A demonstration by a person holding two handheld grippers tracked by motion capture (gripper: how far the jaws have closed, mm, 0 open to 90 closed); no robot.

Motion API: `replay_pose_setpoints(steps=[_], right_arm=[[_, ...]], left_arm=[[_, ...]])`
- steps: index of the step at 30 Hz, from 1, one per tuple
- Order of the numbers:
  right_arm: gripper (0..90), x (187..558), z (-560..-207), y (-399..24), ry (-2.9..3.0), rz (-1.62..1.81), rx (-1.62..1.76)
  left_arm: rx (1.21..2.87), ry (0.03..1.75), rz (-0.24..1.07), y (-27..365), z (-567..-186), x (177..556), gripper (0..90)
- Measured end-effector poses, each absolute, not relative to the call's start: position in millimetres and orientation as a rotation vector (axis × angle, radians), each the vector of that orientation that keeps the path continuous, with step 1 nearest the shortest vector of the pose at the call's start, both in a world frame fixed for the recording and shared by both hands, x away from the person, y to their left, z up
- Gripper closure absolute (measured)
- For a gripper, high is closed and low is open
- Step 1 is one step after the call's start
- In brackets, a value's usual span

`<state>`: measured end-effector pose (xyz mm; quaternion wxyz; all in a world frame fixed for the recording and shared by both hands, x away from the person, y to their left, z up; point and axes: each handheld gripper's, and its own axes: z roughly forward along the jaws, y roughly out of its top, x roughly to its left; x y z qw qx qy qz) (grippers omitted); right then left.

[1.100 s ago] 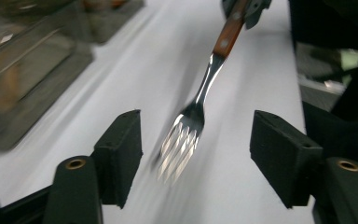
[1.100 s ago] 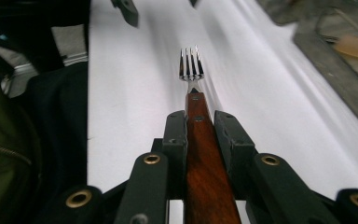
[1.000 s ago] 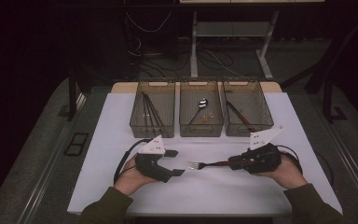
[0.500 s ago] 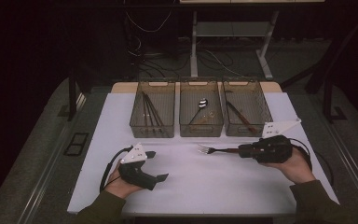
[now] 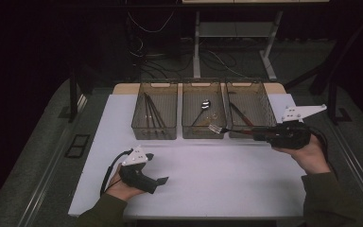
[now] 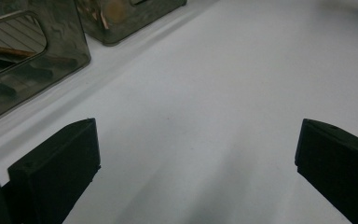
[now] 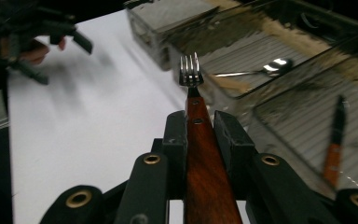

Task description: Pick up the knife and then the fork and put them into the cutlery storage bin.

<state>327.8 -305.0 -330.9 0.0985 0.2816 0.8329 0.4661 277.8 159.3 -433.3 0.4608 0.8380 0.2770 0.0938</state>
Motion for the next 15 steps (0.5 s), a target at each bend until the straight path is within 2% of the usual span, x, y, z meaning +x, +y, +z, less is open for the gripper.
replay_pose_setpoints(steps=[15], right_arm=[[75.6, 369.7, -314.8, -331.6, 2.253, 1.250, 1.060]], left_arm=[[2.070, 0.670, 0.253, 158.6, -432.4, 276.3, 0.0]])
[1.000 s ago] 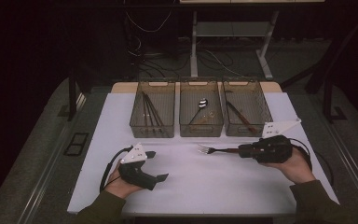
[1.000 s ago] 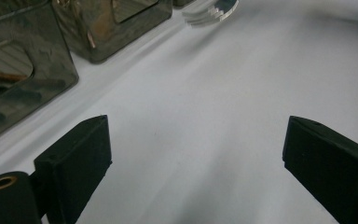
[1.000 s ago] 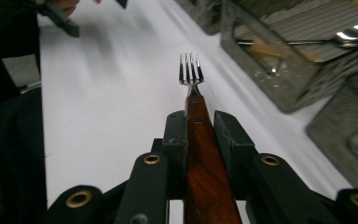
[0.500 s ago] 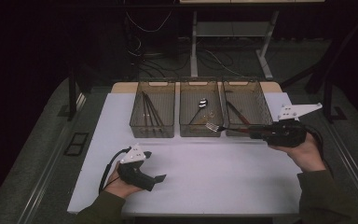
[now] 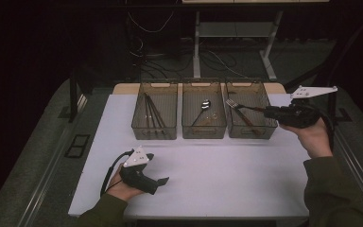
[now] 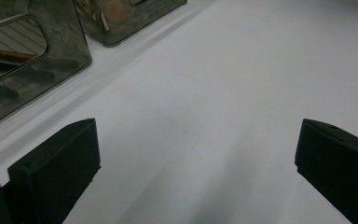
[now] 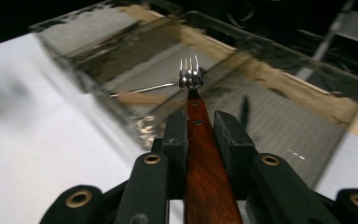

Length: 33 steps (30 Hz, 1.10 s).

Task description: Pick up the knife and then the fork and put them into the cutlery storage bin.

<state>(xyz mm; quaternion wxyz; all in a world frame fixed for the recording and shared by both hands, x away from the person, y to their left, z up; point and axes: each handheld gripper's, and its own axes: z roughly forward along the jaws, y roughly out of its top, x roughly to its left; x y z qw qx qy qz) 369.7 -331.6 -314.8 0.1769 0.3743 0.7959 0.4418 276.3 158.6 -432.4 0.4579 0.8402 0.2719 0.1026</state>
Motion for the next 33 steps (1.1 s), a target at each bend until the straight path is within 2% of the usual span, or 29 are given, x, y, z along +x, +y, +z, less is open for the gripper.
replay_pose_setpoints(steps=[16, 33], right_arm=[[75.5, 422.0, -340.8, -340.6, 2.109, 1.070, 1.351], [75.5, 458.3, -374.9, -311.8, 2.108, 0.969, 1.484]], left_arm=[[2.059, 0.642, 0.268, 156.5, -434.1, 278.6, 0.0], [2.065, 0.613, 0.243, 153.9, -435.6, 281.9, 0.0]])
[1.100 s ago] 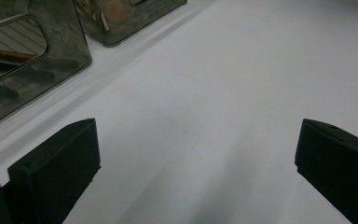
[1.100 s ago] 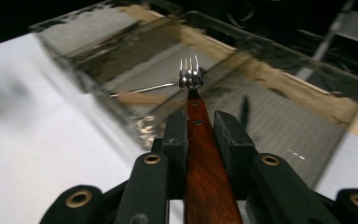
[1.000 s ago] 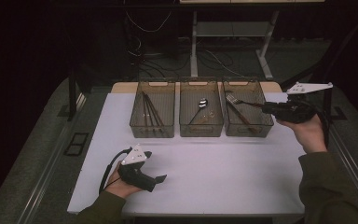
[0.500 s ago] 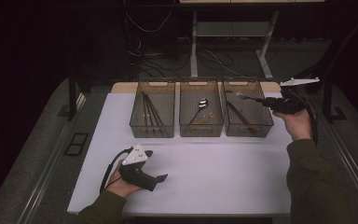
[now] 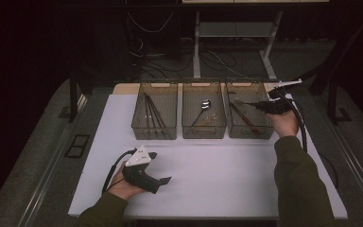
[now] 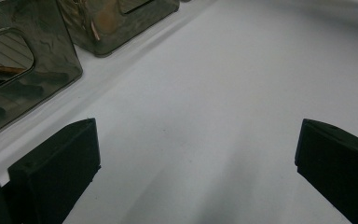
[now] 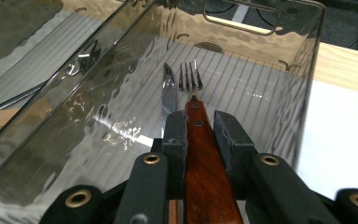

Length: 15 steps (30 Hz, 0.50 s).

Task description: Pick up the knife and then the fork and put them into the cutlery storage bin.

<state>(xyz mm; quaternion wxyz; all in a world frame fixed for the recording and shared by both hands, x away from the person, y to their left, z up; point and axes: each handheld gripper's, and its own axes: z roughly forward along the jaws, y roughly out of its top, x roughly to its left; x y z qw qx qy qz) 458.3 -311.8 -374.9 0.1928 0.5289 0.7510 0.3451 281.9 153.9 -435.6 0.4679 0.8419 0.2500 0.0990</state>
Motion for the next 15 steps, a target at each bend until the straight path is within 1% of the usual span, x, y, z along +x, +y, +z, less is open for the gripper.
replay_pose_setpoints(steps=[8, 13, 14, 15], right_arm=[[75.3, 466.8, -385.5, -306.0, 2.103, 0.952, 1.501], [74.6, 466.3, -385.6, -304.9, 2.097, 0.935, 1.495], [72.2, 466.1, -385.2, -305.1, 2.100, 0.932, 1.493], [67.8, 466.0, -385.1, -305.7, 2.103, 0.944, 1.491]], left_arm=[[2.056, 0.616, 0.241, 154.0, -435.1, 281.4, 0.0], [2.062, 0.610, 0.237, 153.7, -435.4, 281.4, 0.0], [2.063, 0.609, 0.238, 153.6, -435.4, 281.3, 0.0], [2.062, 0.609, 0.238, 153.6, -435.4, 281.3, 0.0]])
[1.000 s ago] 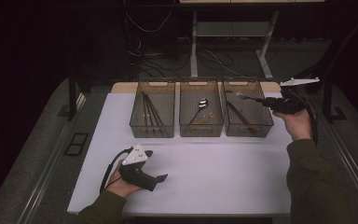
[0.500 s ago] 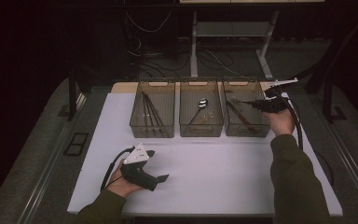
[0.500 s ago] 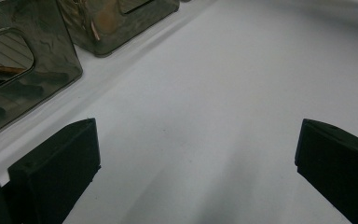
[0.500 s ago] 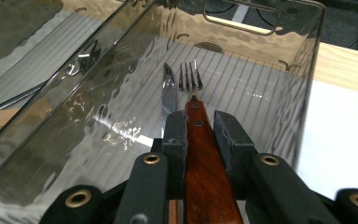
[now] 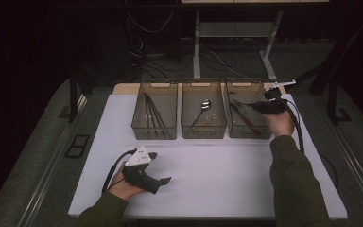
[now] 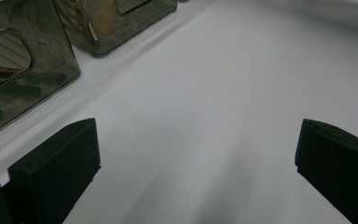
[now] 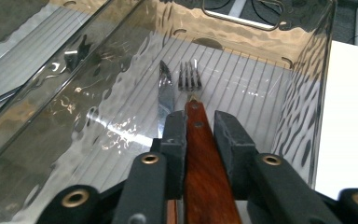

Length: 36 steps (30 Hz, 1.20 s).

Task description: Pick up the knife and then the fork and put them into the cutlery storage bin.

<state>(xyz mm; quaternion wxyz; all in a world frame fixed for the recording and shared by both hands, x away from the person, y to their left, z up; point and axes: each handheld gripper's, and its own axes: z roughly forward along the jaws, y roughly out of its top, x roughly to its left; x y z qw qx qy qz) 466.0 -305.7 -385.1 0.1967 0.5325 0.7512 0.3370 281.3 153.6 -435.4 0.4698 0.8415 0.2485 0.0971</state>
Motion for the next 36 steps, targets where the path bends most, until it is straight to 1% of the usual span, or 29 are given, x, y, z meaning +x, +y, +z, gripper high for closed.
replay_pose_setpoints(steps=[2, 4, 8, 12, 16, 21, 27, 34, 36], right_arm=[[61.7, 465.1, -383.6, -306.4, 2.096, 0.930, 1.482], [52.9, 463.7, -381.5, -308.1, 2.085, 0.946, 1.481], [43.0, 459.4, -376.1, -313.0, 2.064, 1.002, 1.487], [37.7, 452.6, -371.1, -315.3, 2.061, 1.033, 1.455], [28.9, 443.1, -365.2, -316.2, 2.078, 1.078, 1.426], [20.7, 430.0, -359.6, -317.3, 2.081, 1.148, 1.394], [18.9, 410.9, -362.7, -316.8, 2.116, 1.213, 1.340], [17.6, 379.6, -365.2, -312.7, 2.124, 1.249, 1.259], [14.4, 369.8, -366.4, -310.9, 2.135, 1.255, 1.232]], left_arm=[[2.061, 0.611, 0.238, 153.6, -435.4, 281.3, 0.0], [2.062, 0.610, 0.238, 153.8, -435.4, 281.5, 0.0], [2.066, 0.610, 0.237, 153.7, -435.5, 281.7, 0.0], [2.065, 0.611, 0.232, 153.6, -435.6, 281.6, 0.0], [2.068, 0.615, 0.224, 153.9, -436.0, 282.0, 0.0], [2.059, 0.627, 0.224, 153.9, -436.0, 282.3, 0.0], [2.067, 0.630, 0.209, 153.4, -436.8, 283.9, 0.0], [2.050, 0.636, 0.203, 155.8, -434.9, 283.9, 0.0], [2.047, 0.634, 0.205, 156.2, -434.3, 283.3, 0.0]])
